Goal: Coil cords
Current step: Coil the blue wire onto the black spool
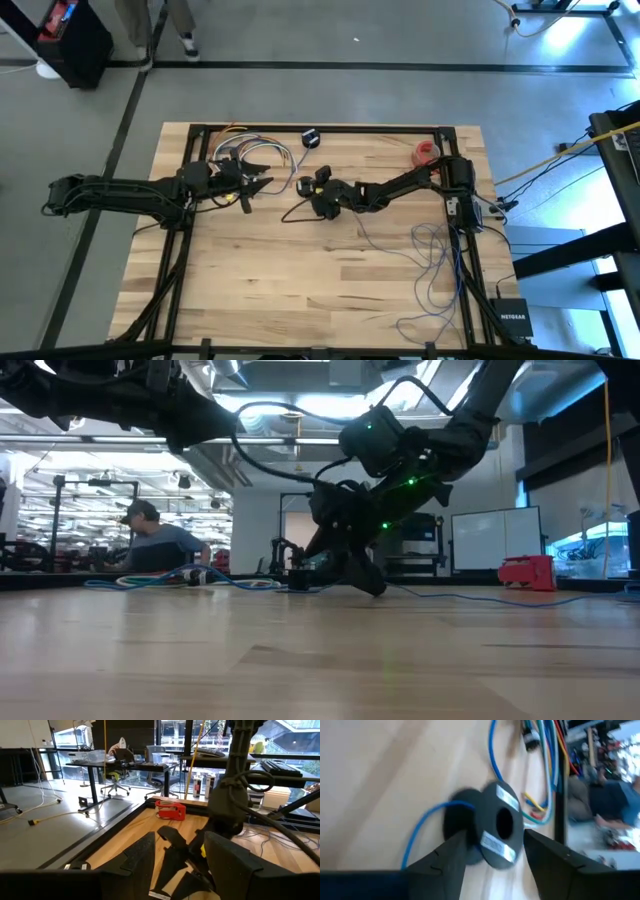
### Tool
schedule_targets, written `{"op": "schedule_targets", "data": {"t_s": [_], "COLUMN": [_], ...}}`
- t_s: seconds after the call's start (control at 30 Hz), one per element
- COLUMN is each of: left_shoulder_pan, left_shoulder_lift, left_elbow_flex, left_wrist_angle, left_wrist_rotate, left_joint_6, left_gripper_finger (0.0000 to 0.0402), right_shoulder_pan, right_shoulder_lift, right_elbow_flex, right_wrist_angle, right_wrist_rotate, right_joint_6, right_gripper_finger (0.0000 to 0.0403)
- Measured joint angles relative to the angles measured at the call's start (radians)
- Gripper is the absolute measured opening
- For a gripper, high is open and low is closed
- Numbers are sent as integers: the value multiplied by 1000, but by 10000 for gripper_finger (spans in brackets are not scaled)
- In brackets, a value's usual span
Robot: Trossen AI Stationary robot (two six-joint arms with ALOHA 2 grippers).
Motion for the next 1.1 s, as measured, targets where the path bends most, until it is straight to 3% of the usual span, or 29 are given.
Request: {"op": "schedule_targets", "data": {"t_s": [0.4, 0.57, 0.8, 1.1], "left_shoulder_pan": [0, 0, 0, -2], "left_shoulder_lift": [0, 0, 0, 0], "left_elbow_flex": [0, 0, 0, 0], "left_wrist_angle": [1, 2, 1, 1], "left_wrist_rotate": [0, 0, 0, 0], "left_joint_6": [5, 5, 5, 1], "left_gripper_finger": [164, 164, 164, 164], "right_shoulder_pan": [-89, -124, -126, -52], "right_shoulder_lift": [5, 7, -19, -256], "right_elbow_flex": [-2, -1, -5, -6], "right_wrist_angle": [33, 38, 21, -144], "right_wrist_rotate": [-96, -81, -51, -88], "right_joint_6": [-5, -12, 82, 274], "right_gripper_finger": [76, 13, 6, 3]}}
